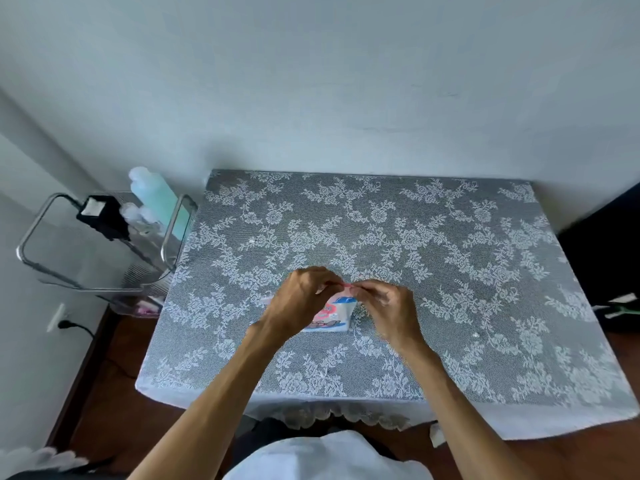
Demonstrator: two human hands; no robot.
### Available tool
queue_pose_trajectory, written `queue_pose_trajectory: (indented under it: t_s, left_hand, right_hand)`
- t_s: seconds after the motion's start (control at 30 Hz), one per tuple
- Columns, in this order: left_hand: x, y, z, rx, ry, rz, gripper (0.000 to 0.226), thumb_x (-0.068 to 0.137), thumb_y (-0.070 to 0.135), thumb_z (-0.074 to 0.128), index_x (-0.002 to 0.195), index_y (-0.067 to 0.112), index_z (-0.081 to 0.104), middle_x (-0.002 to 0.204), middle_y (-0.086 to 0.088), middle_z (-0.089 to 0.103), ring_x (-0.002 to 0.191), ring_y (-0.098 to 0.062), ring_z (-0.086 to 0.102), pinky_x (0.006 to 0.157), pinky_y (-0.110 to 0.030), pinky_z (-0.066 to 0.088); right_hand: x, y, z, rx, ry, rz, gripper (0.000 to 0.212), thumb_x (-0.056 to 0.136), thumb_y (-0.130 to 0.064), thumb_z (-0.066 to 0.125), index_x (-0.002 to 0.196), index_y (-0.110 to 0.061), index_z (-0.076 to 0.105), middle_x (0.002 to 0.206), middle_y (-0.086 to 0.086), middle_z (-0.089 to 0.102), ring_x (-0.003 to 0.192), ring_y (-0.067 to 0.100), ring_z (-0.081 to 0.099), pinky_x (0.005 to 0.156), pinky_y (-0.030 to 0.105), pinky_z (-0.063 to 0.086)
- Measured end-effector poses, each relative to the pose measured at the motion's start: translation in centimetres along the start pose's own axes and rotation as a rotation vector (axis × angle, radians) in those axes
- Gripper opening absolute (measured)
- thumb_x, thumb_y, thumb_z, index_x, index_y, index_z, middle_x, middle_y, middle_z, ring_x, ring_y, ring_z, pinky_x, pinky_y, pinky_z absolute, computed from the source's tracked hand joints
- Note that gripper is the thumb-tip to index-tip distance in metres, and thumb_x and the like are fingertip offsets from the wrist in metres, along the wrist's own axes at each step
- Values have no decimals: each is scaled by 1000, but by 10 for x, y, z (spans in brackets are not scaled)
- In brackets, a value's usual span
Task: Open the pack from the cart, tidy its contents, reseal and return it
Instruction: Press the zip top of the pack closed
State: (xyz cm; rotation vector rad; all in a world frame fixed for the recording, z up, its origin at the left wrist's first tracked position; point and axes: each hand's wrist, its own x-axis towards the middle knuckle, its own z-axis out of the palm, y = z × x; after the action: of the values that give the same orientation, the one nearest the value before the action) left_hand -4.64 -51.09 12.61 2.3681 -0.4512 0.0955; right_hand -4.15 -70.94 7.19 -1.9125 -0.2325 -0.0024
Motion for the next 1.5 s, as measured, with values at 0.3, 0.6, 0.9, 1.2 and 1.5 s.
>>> queue_pose_trajectory:
  t_s: [0.3, 0.6, 0.9, 1.2, 1.5]
  left_hand:
    - [5, -3, 0, -61, -2, -35, 10, 89, 13, 70, 96, 8, 74, 91, -4, 74, 77, -11, 68, 74, -26, 57]
    - [6, -1, -1, -21, 0, -14, 11, 90, 13, 69, 97, 6, 74, 91, -4, 74, 75, -6, 63, 69, 0, 44]
    - [3, -2, -3, 29, -16, 35, 15, 94, 14, 62, 99, 3, 72, 93, -7, 73, 78, -15, 69, 70, -25, 58]
    - [-7, -12, -8, 100, -49, 31, 16, 97, 18, 60, 103, 8, 71, 94, -3, 71, 74, -7, 59, 63, -5, 38]
    - [-8, -8, -5, 125, -28, 55, 16, 97, 20, 60, 101, 9, 70, 93, -2, 70, 74, -8, 61, 66, -17, 51]
  right_hand:
    - [3, 0, 2, 39, 6, -21, 30, 83, -45, 67, 101, -21, 71, 85, -11, 74, 76, 5, 72, 56, 28, 60]
    - [6, -3, 3, 15, 16, -82, 37, 85, -49, 63, 102, -17, 71, 84, -13, 72, 74, 3, 71, 56, 21, 57]
    - [7, -8, 6, -22, 5, -91, 32, 84, -50, 65, 97, -21, 70, 80, -22, 68, 73, -2, 69, 57, 10, 51]
    - [2, -7, 6, -37, 35, -155, 42, 84, -48, 61, 97, -9, 72, 86, -2, 73, 74, 9, 71, 59, 26, 60]
    - [10, -21, 3, -44, -86, -134, 31, 82, -53, 61, 96, -26, 69, 83, -20, 68, 71, -7, 67, 55, 15, 55]
